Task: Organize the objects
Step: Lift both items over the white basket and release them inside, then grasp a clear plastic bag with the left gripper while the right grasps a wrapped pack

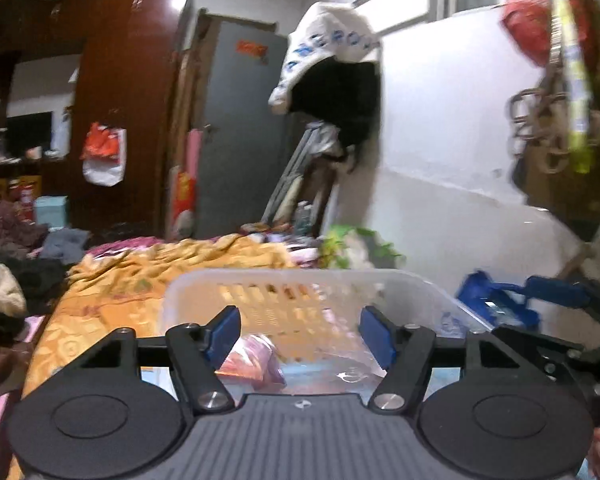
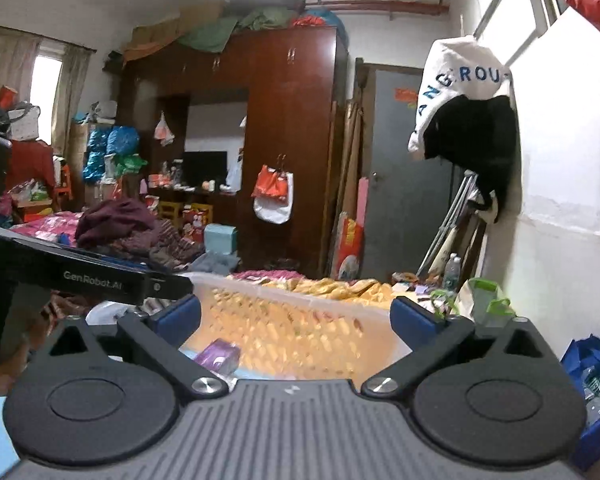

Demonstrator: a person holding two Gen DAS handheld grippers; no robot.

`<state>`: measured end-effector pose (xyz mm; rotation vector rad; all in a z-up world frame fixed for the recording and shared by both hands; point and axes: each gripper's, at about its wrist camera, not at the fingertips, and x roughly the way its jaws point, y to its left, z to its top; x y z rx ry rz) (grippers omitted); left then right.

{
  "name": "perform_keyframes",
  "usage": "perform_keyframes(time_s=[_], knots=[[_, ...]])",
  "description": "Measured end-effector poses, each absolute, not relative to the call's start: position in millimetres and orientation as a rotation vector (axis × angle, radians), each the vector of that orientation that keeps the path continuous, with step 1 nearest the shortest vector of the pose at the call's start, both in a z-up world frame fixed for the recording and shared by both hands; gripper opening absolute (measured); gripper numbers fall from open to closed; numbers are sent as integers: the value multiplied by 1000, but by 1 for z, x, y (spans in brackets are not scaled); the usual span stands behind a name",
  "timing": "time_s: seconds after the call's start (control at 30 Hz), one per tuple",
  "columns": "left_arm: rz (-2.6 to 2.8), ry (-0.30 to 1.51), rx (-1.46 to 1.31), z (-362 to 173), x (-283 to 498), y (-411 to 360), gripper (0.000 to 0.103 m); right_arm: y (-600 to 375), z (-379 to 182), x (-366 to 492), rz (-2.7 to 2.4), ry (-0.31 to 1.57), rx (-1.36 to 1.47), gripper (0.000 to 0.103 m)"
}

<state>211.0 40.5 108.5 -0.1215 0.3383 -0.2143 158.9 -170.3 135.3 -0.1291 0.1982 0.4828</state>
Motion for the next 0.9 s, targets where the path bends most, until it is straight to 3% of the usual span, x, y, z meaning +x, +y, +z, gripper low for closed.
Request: perform_keyframes(time_s=[0.1,0.4,0.9], knots=[[-228,299,-96,96,166,41,79,-191,119,126,508,199,-110,103],[-280,314,-90,15,68,28,79,-243,43,55,503,242,-40,103],[-326,357,27,-24,53,-27,79,-233,13,54,486,286,-107,101]])
